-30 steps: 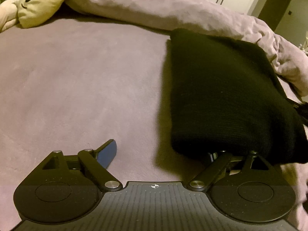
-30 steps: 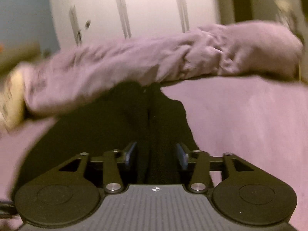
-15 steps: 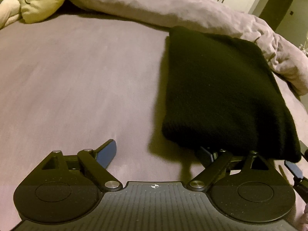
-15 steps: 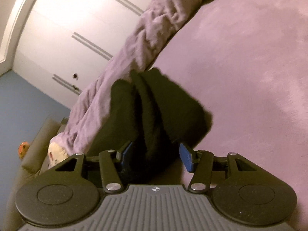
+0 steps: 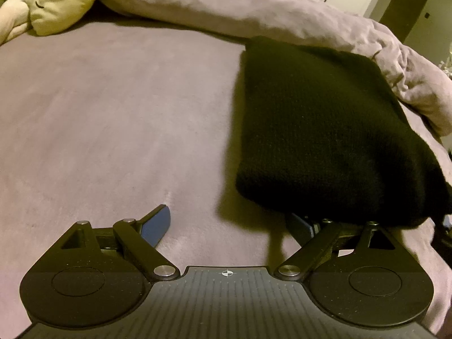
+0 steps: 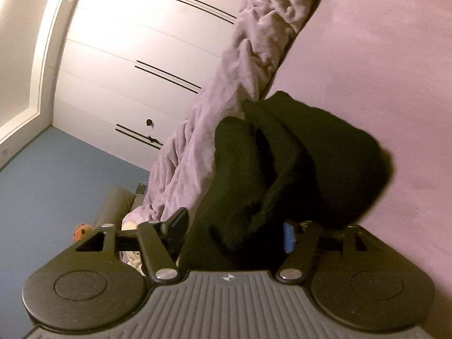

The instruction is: Fold small clothes

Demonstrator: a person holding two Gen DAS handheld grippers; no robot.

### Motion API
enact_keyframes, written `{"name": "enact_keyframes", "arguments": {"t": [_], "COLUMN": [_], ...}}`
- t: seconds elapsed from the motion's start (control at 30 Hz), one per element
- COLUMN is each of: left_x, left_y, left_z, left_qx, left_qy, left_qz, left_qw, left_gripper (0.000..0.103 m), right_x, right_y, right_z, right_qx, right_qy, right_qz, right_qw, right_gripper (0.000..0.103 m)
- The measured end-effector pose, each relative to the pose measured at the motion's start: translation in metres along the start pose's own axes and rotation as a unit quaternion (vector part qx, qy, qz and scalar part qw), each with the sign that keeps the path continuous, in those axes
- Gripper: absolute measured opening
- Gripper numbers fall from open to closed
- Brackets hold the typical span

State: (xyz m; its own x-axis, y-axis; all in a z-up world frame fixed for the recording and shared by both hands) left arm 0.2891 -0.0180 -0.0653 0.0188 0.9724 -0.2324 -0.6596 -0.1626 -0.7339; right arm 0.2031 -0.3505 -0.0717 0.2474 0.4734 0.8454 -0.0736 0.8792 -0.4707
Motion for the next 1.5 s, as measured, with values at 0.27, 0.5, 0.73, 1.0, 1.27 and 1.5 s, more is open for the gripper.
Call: {"name": "enact_keyframes", "arguments": {"t": [0.27, 0.5, 0.73, 1.0, 1.27, 1.5], "left_x": [-0.003, 0.007, 0.017, 0.012, -0.024, -0.045], "left_y": [0.003, -0.003, -0.006, -0.037, -0.071, -0.093], "left_z": [0.003, 0.011, 0.016, 0.013, -0.013, -0.075], "left_qx": [-0.002, -0.024, -0.026, -0.06, -0.111, -0.163], "left_qy": [0.004, -0.024, -0.03, -0.028, -0.032, -0.047], "left_qz": [-0.019, -0.021, -0.017, -0.021, -0.034, 0.083], "left_qw": [0.9998, 0.9992, 0.9991, 0.9976, 0.9927, 0.982], "left_gripper": [0.094, 0.094, 0.094, 0.094, 0.097, 0.1], "right_x": [0.01, 0.087, 0.026, 0.046, 0.102, 0.102], "right_y": [0.009, -0.003, 0.012, -0.022, -0.028, -0.001], "right_z": [-0.051, -0.034, -0.053, -0.02, -0.021, -0.12], "right_qx": [0.045, -0.028, 0.011, -0.023, -0.138, -0.087], "right_qy": [0.02, 0.008, 0.109, 0.096, 0.07, 0.025], "right_qz": [0.043, 0.321, 0.388, 0.306, 0.373, 0.409], "right_qw": [0.998, 0.947, 0.915, 0.947, 0.915, 0.908], "right_gripper": [0.037, 0.028, 0.033, 0.054, 0.057, 0.071]}}
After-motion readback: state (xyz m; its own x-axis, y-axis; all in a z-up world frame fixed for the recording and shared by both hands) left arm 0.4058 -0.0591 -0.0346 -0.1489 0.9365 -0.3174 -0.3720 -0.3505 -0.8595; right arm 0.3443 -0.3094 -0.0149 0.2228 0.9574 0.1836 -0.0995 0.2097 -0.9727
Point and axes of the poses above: each gripper's, at about its wrist camera, not at the fingertips, and z roughly against the way its jaws point, x to its left, y to its underside, the point moved 1 cm from there along -z, roughly the way its jaws point, and after that the axes turned 15 degrees about -x, right-handed, at the moved point
